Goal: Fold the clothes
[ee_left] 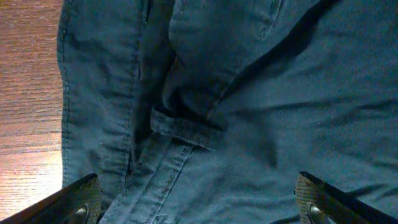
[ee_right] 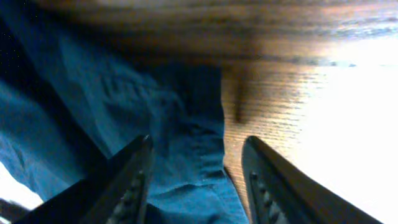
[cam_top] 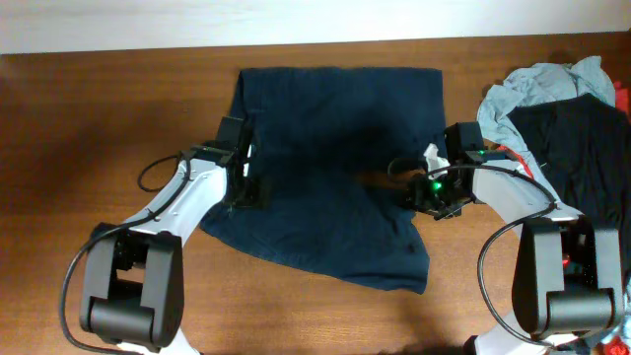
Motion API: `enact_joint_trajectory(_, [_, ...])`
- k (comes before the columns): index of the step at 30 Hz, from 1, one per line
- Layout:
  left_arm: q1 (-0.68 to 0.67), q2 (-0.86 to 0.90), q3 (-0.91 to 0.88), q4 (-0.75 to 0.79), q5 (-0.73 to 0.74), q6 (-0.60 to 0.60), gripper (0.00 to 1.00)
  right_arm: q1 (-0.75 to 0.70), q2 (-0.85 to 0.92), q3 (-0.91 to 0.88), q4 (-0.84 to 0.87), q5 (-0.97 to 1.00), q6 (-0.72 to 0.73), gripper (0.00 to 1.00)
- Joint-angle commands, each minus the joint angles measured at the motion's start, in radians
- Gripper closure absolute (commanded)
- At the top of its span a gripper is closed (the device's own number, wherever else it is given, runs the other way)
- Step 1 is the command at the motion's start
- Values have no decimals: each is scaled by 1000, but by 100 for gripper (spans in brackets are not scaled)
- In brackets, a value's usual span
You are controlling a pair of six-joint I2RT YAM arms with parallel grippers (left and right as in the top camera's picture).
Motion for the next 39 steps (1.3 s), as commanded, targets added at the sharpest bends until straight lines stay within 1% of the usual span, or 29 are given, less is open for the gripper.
enact_joint_trajectory(1, [5, 11, -7, 9, 11, -12, 2, 6, 7, -4, 8, 7, 20, 55])
enact_joint_trajectory(3, [5, 11, -7, 14, 11, -12, 1, 14, 7, -10, 29, -20, 20, 58])
enact_joint_trajectory(7, [5, 11, -7, 18, 11, -12, 1, 35, 7, -21, 29, -19, 20, 58])
enact_joint_trajectory(11, [5, 11, -7, 21, 11, -12, 1, 45, 7, -31, 40, -19, 22, 62])
enact_joint_trajectory(12, [5, 11, -7, 21, 11, -12, 1, 45, 7, -31, 41, -15, 30, 65])
enact_joint_trajectory(13, [5, 11, -7, 20, 11, -12, 1, 44, 7, -31, 42, -15, 36, 71])
enact_joint_trajectory(16, [5, 11, -6, 20, 11, -12, 1, 37, 4, -26, 44, 5, 51, 92])
enact_joint_trajectory(17, [5, 11, -7, 20, 11, -12, 2, 32, -1, -23, 43, 19, 54, 96])
enact_joint_trajectory(22, [5, 11, -7, 20, 11, -10, 1, 6, -62, 28, -9, 133, 54, 96])
enact_joint_trajectory(28, [5, 11, -7, 21, 10, -8, 1, 0, -187, 151, -134, 448, 55, 96])
enact_joint_trajectory(33, [5, 11, -7, 21, 10, -8, 1, 0, -227, 188, -146, 510, 53, 96])
enact_joint_trajectory(38, [5, 11, -7, 21, 10, -8, 1, -4, -203, 188, -143, 549, 54, 96])
enact_joint_trajectory(39, [5, 11, -7, 21, 10, -8, 1, -4, -198, 188, -143, 549, 54, 93])
